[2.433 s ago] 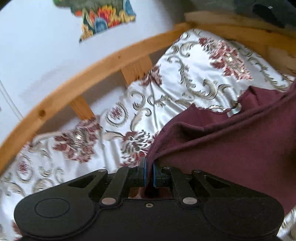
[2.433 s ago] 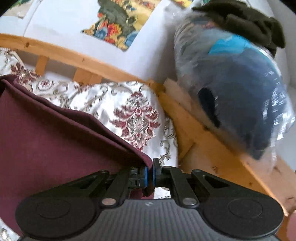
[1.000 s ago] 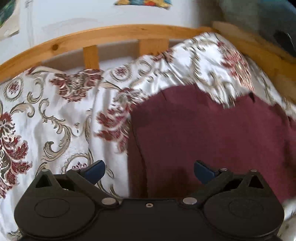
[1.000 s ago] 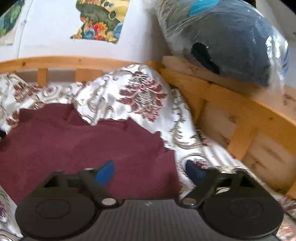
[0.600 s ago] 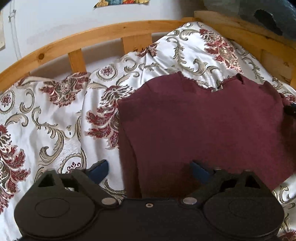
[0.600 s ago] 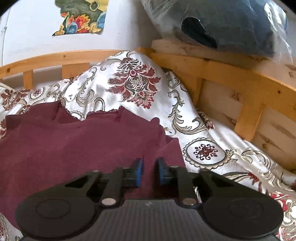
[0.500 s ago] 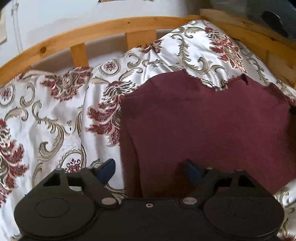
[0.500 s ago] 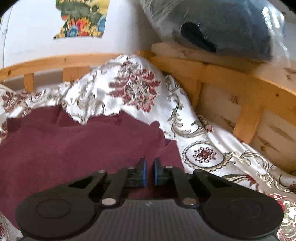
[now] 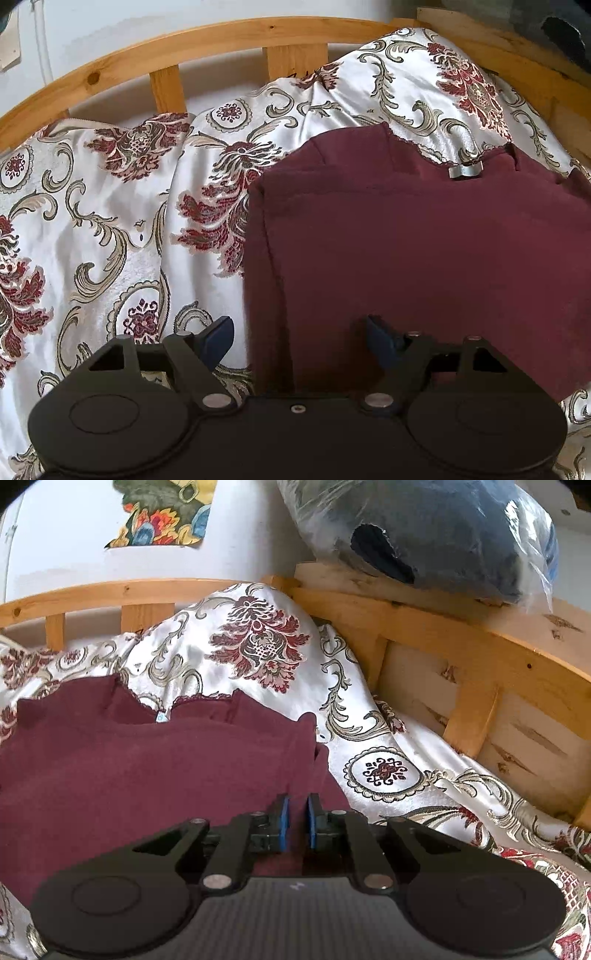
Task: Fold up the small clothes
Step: 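Press and smooth the folded shirt edge with the right tool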
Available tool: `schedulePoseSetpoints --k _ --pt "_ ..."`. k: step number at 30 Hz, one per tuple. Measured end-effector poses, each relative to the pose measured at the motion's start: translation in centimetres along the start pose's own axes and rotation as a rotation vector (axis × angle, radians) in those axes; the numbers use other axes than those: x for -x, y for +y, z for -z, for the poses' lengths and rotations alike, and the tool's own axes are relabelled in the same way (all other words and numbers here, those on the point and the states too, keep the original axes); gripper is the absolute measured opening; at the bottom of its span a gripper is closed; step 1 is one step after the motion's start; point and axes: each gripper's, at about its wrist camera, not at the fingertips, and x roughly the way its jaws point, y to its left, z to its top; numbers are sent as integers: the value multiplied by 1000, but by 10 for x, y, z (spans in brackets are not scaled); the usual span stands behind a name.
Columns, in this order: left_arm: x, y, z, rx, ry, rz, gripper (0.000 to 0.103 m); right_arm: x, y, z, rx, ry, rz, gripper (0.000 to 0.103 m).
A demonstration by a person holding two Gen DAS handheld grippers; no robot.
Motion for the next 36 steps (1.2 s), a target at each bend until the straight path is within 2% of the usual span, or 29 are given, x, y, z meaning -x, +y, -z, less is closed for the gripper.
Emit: schedulePoseSetpoints --k 2,4,8,10,13,17,19,20,23,25,31,36 --pt "1 0 0 0 -2 -7 83 3 -1 -1 -8 -7 -7 22" --pt "3 1 -1 -1 -5 -8 85 6 -5 -2 -28 -26 -10 46" --pt "6 2 0 2 -4 -8 87 10 -15 -6 -51 -60 32 61" --pt "8 4 0 9 -9 -14 93 8 -19 -6 -51 -61 77 74" --pt "11 8 1 32 -29 -31 99 7 -25 -4 -78 -70 111 84" --pt "12 11 1 48 -29 -36 99 11 -35 -6 -120 -113 155 86" --pt "12 11 1 46 -25 -41 99 9 -37 -7 -100 -101 176 88" --pt "12 10 2 43 -24 -43 99 6 -37 -7 -89 -89 178 88" --pt "12 9 2 31 -24 -50 99 -6 -38 -6 -51 -32 105 89" --pt "13 9 2 26 -25 -50 99 -15 -37 -6 -29 -32 98 91" --pt "14 12 3 20 -27 -61 100 -36 -42 -7 -17 -26 148 99" --pt "10 18 5 48 -8 -63 102 -18 -41 -5 -25 -85 177 99"
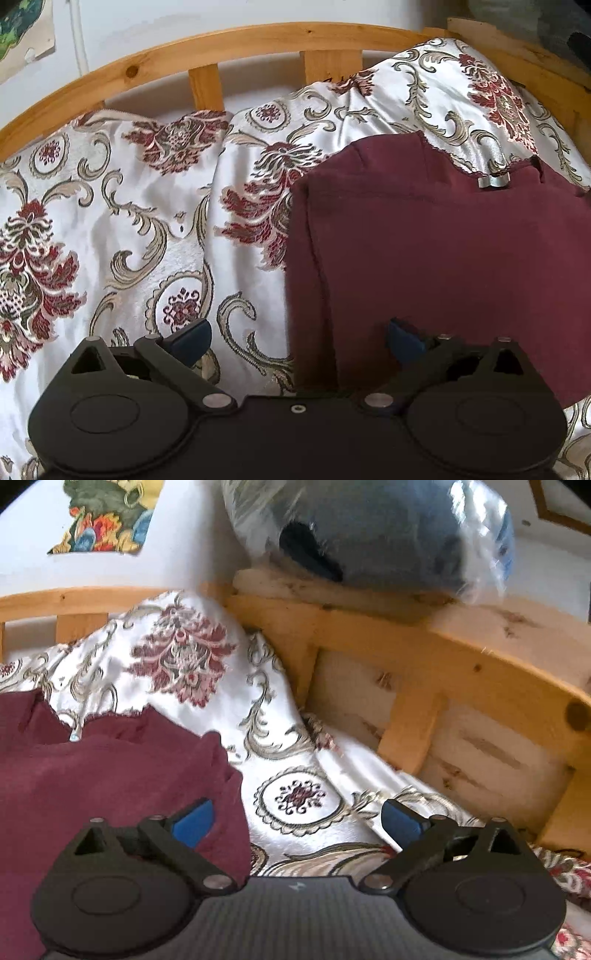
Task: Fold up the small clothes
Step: 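Press and smooth the folded shirt edge with the right tool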
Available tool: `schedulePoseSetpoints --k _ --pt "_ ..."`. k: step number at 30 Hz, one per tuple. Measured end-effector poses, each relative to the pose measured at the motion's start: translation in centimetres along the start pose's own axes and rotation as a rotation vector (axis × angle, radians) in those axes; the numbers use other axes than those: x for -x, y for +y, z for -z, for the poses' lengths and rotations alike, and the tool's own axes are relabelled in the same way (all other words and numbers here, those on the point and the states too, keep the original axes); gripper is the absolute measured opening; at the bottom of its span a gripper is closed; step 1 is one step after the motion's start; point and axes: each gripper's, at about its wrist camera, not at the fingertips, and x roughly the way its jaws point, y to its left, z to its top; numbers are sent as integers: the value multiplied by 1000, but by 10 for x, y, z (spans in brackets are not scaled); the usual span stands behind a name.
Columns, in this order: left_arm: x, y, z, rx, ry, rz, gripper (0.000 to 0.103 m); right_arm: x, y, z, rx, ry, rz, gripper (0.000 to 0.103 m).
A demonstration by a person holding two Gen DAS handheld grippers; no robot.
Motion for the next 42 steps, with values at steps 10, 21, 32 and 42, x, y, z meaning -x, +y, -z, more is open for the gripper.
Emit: schedulePoseSetpoints --k 10,21,32,42 --pt "-7 -2 1 1 37 -8 102 36 21 0 21 -34 -107 103" --pt "-15 -3 2 7 64 -9 102 27 44 9 56 7 -132 103" --pt "-14 -1 2 8 67 -10 102 8 38 -5 -14 1 -165 38" --pt "-15 -2 2 2 66 -12 102 17 53 -3 117 -12 -131 20"
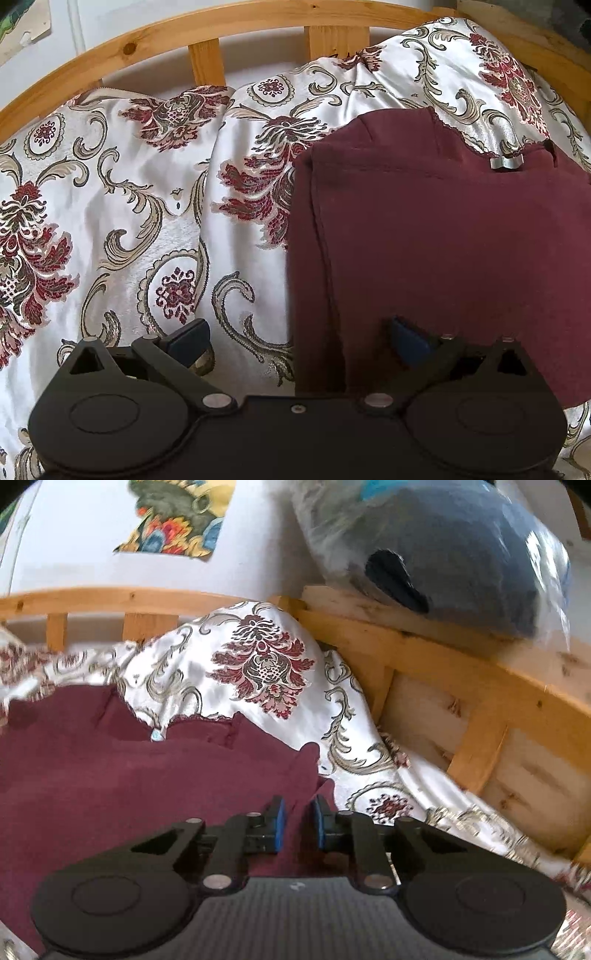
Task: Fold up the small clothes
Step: 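Press and smooth the folded shirt edge with the right tool, then move the left tool to the folded shirt edge and close on it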
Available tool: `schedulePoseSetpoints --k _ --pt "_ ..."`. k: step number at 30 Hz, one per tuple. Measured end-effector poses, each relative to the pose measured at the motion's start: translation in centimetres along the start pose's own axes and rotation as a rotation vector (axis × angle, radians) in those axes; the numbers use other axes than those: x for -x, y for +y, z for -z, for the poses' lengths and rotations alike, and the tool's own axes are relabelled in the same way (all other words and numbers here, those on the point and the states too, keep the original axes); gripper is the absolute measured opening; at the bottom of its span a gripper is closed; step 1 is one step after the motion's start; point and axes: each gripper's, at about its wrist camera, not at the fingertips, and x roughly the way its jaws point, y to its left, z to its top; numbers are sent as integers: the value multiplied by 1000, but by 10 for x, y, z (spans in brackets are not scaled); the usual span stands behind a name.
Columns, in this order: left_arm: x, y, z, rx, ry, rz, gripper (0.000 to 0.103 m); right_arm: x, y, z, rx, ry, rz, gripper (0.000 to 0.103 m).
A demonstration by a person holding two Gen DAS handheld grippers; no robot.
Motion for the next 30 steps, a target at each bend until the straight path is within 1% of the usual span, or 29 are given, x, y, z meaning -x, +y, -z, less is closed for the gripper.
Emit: schedulePoseSetpoints --k 2,5,7,8,11,14,17,21,23,26,29,30 --pt "1 -1 0 -2 -2 -3 102 4 2 1 16 -1 -8 21" --pt "1 -1 1 -2 -3 -4 102 5 0 2 1 19 -33 20" --pt "1 -1 1 2 -2 -5 102 3 -2 2 -16 26 -47 8" --pt "1 -1 1 3 -2 -5 102 3 -3 2 -22 20 -50 7" --pt "1 -1 1 1 -2 -6 102 10 -2 0 -10 -24 -32 6" --pt "1 -1 1 2 -1 -5 102 20 -2 -4 14 -53 12 5" --pt "1 0 0 4 -2 -1 102 25 -3 -1 25 -24 34 5" --pt "-1 0 -2 -1 -9 -2 102 12 -4 9 13 54 34 5" --pt "-4 0 -4 -2 -13 -1 102 13 -4 9 8 52 35 5" --pt "-9 2 -6 -7 -16 9 103 16 -1 11 24 37 39 7" --pt "-14 6 -8 -1 -26 41 103 19 2 12 22 25 37 14" --pt "-16 8 -8 3 -32 57 103 21 4 11 29 16 34 25"
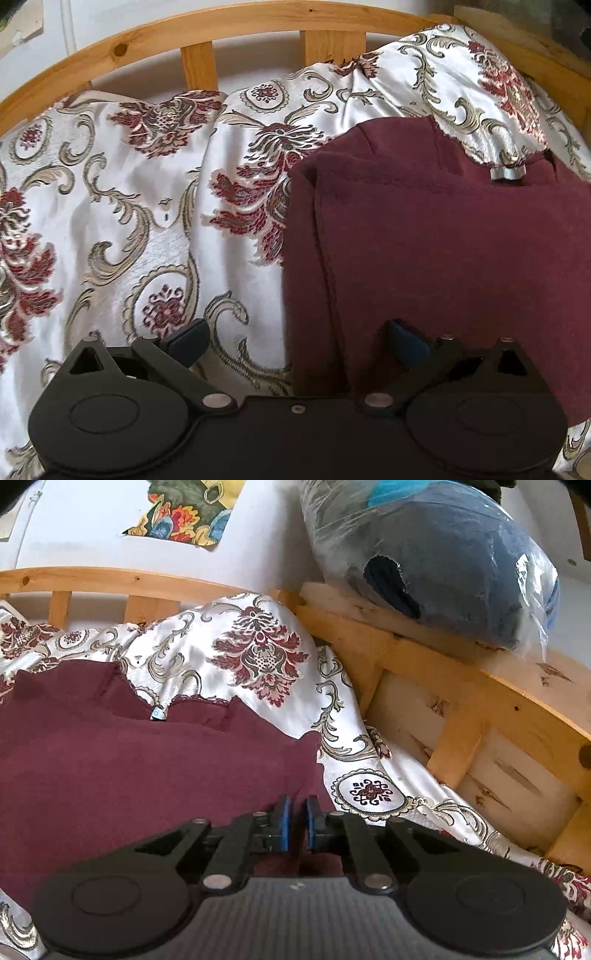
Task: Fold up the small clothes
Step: 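Move the left tool to the folded shirt edge and close on it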
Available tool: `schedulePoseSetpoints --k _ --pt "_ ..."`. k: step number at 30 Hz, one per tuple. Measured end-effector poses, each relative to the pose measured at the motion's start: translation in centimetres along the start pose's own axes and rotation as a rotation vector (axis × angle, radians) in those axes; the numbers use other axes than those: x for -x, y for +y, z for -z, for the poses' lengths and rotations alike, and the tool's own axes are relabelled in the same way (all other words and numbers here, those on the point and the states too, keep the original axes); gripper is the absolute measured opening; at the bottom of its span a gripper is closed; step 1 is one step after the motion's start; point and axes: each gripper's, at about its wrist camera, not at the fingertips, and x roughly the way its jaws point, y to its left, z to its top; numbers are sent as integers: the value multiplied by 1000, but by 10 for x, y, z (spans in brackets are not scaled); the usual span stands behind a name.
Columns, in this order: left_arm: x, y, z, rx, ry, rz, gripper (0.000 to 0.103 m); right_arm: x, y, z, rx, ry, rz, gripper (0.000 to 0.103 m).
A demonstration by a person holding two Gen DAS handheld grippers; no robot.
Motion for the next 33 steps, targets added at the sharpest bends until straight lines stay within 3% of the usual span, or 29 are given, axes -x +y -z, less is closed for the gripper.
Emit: schedulePoseSetpoints --k 1,3,6,13,24,33 --pt "-3 3 -1 4 -9 20 103 2 2 -1 6 -9 -1 39" --pt "-6 6 -1 4 -22 51 103 9 9 -2 18 -35 -22 55" --pt "-9 9 -4 -5 -38 79 103 17 24 -4 44 -56 -75 61" --pt "-10 8 -4 -26 -38 81 103 32 64 -4 81 -58 -206 91" --pt "-12 7 -3 -39 -49 82 103 4 100 15 141 49 -281 103" --pt "-17 10 -7 -57 -146 142 100 -3 92 21 97 75 -315 103"
